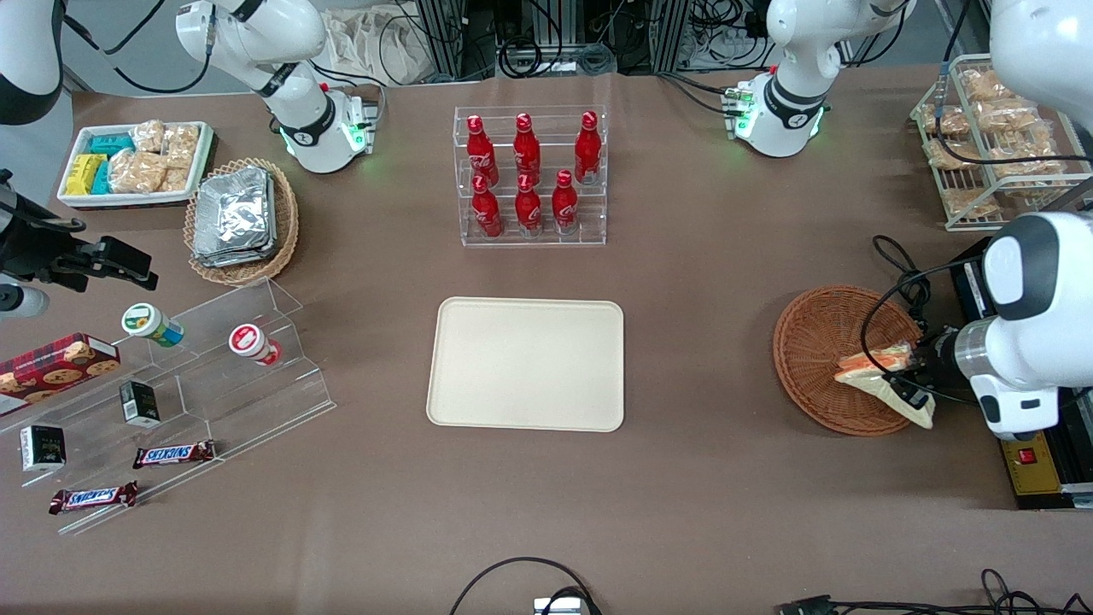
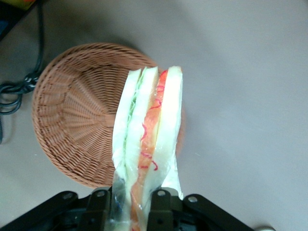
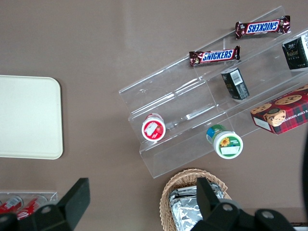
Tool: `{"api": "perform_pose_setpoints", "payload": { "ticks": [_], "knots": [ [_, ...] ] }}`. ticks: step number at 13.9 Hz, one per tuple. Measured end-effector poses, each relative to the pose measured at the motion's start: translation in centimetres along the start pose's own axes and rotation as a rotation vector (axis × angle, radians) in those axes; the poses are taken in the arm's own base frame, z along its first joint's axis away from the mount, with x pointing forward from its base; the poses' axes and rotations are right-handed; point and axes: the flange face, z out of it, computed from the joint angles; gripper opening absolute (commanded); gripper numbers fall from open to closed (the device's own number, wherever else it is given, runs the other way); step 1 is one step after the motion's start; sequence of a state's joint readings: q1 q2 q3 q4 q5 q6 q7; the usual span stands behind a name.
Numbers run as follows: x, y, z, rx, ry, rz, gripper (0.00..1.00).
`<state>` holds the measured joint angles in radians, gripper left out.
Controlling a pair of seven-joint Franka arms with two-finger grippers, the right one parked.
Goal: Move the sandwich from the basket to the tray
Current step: 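Lift the sandwich and carry it toward the cream tray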
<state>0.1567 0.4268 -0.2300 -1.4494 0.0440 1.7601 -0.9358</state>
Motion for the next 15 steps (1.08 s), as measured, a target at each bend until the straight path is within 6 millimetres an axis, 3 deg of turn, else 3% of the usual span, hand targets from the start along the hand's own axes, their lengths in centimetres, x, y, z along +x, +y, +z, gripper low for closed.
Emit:
{"api": "perform_pose_setpoints", "payload": {
  "ticks": [3, 6, 9, 12, 15],
  "knots": [
    [-5.6, 4.6, -3.1, -0.044, 0.039, 0.113, 0.00],
    [-12.1, 8.4, -2.8, -0.050, 0.027, 0.239, 0.00],
    [-18.5, 11.8, -0.2, -0.031, -0.022, 0.359, 0.00],
    [-22.8, 14.4, 4.6, -0.003, -0.097, 0.487, 0.07],
    [-27.3, 17.3, 9.5, -0.026, -0.120, 0.567, 0.08]
  ]
}}
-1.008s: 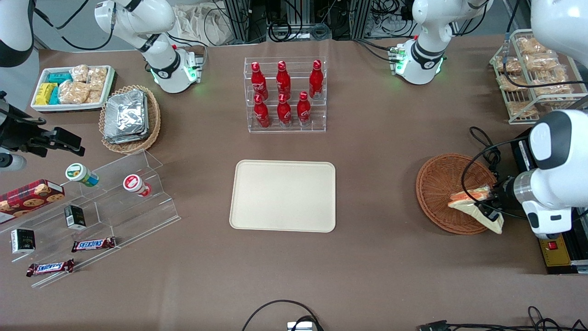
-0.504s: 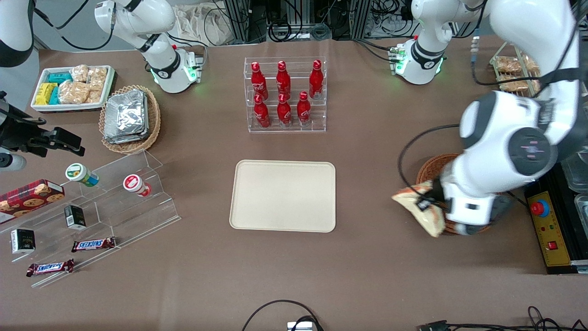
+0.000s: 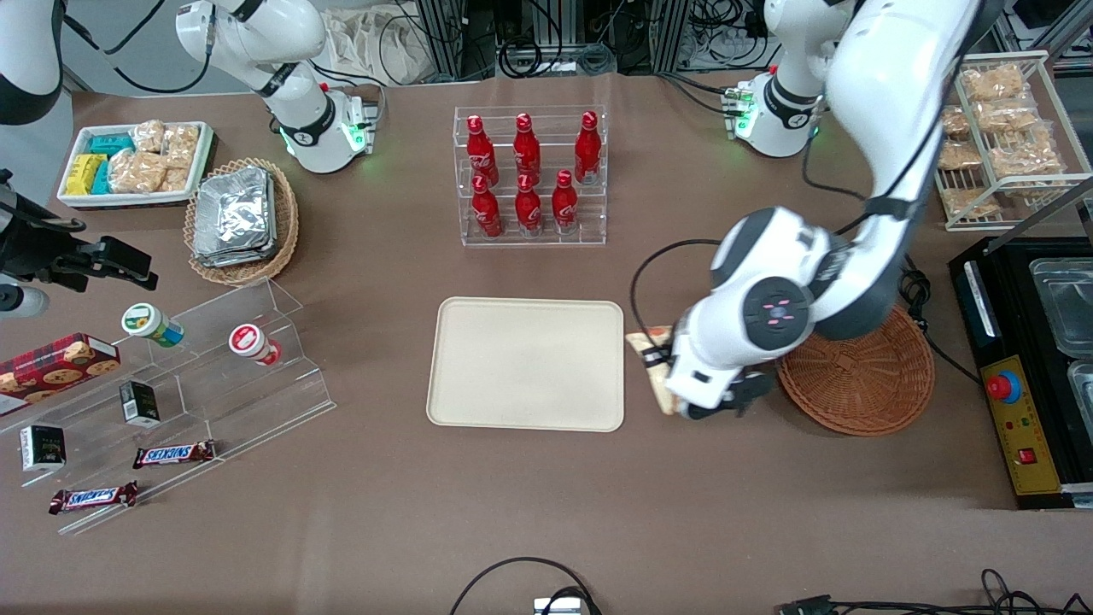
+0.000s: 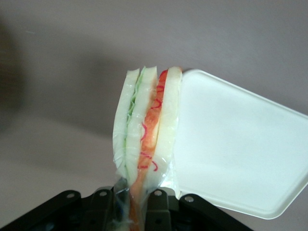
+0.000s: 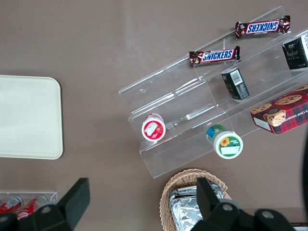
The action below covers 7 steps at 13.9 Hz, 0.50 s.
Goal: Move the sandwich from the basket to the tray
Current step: 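Lift the sandwich and carry it toward the cream tray, then lower the sandwich onto the tray and open the left gripper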
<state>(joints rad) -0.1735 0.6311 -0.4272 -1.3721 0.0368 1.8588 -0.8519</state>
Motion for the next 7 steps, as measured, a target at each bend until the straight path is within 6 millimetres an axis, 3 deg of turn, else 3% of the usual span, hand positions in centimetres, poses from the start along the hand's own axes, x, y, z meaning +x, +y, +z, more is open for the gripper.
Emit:
{"api": "perform_pose_setpoints", "payload": {
  "ticks": [5, 7],
  "knots": [
    [-3.4, 4.9, 9.1, 0.107, 0.023, 0.172, 0.06],
    [-4.1, 5.6, 11.9, 0.143, 0.014, 0.233, 0.06]
  ]
}}
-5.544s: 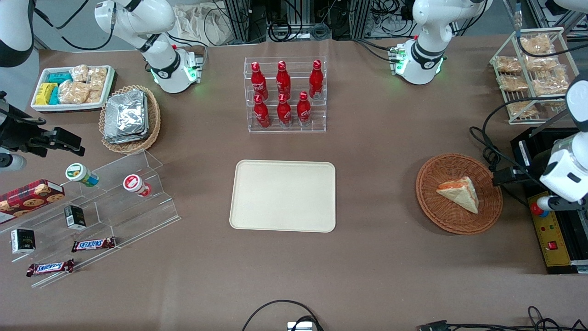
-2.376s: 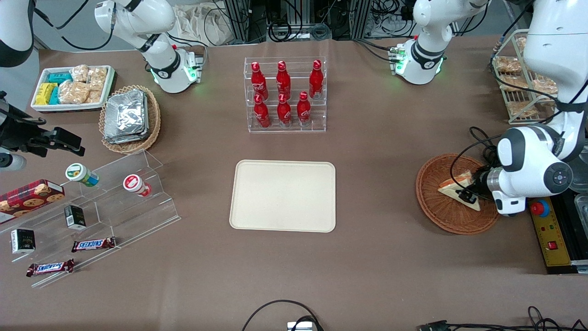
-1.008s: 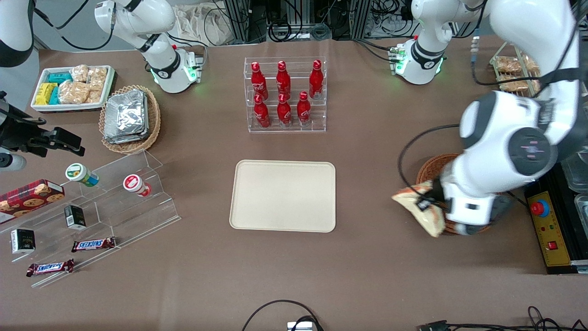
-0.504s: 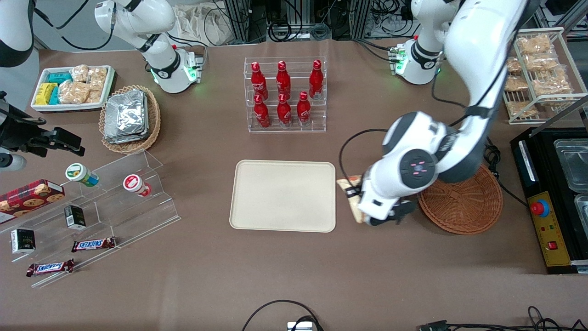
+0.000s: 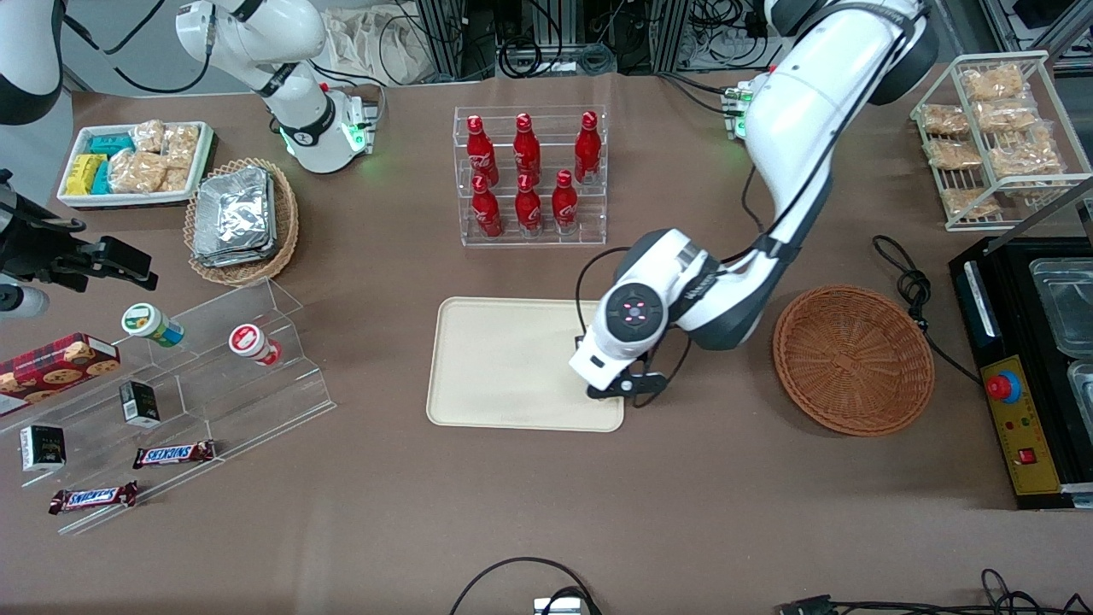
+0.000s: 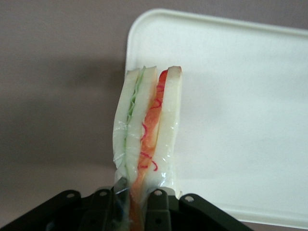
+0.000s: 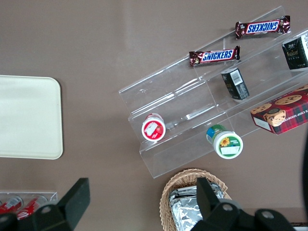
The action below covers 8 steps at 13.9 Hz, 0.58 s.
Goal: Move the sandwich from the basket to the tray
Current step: 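Lower the sandwich onto the tray and open the left gripper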
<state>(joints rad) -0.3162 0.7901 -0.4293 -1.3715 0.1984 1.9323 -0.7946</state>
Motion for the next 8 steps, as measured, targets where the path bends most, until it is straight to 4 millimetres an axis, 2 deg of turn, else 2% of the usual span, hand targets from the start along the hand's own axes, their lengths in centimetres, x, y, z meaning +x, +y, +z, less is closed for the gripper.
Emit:
{"api": "perform_pose_setpoints", "payload": {
  "ticks": [3, 6, 7, 8],
  "knots": [
    [0.7, -0.7, 1.1, 0.009, -0.010, 0.128, 0.06],
    [0.9, -0.8, 1.6, 0.011, -0.018, 0.157, 0.08],
    [0.8, -0.7, 1.9, 0.011, -0.020, 0.160, 0.14],
    [0.7, -0.5, 2.1, 0.011, -0.022, 0.160, 0.44]
  ]
}}
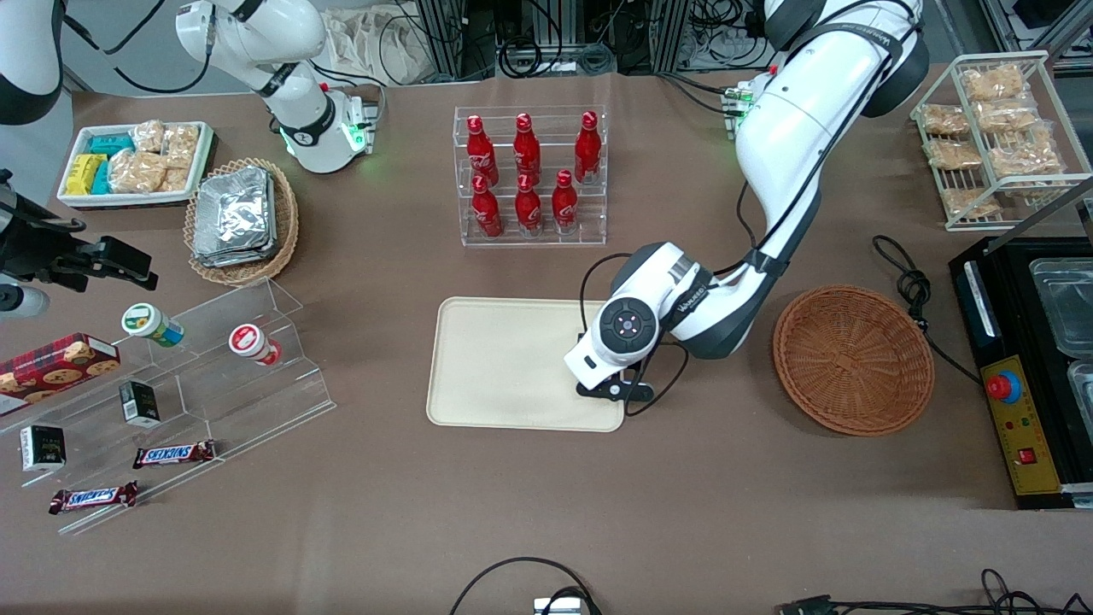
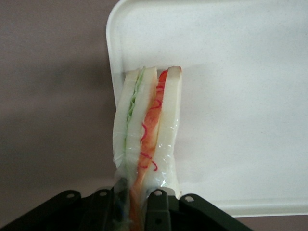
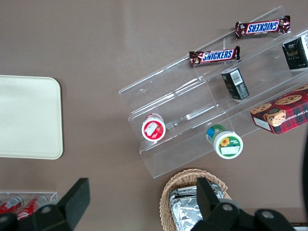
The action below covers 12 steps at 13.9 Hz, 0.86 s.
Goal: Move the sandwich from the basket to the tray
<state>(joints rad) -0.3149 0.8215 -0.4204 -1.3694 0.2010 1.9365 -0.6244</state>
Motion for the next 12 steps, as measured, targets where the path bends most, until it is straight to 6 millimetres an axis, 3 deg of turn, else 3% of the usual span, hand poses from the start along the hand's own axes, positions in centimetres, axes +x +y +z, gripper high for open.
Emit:
{"api": "perform_pose_setpoints", "payload": {
  "ticks": [1, 2, 3, 8, 12],
  "knots": [
    [-0.1, 0.1, 0.1, 0.000, -0.001, -0.001, 0.48],
    [-0.1, 0.2, 0.2, 0.001, -0.002, -0.005, 0.58],
    [-0.1, 0.2, 0.2, 0.001, -0.003, -0.011, 1.00],
    [0.0, 0.3, -0.1, -0.004, 0.005, -0.029, 1.00],
    [0.5, -0.3, -3.6, -0.020, 0.048, -0.048, 1.00]
  ]
}}
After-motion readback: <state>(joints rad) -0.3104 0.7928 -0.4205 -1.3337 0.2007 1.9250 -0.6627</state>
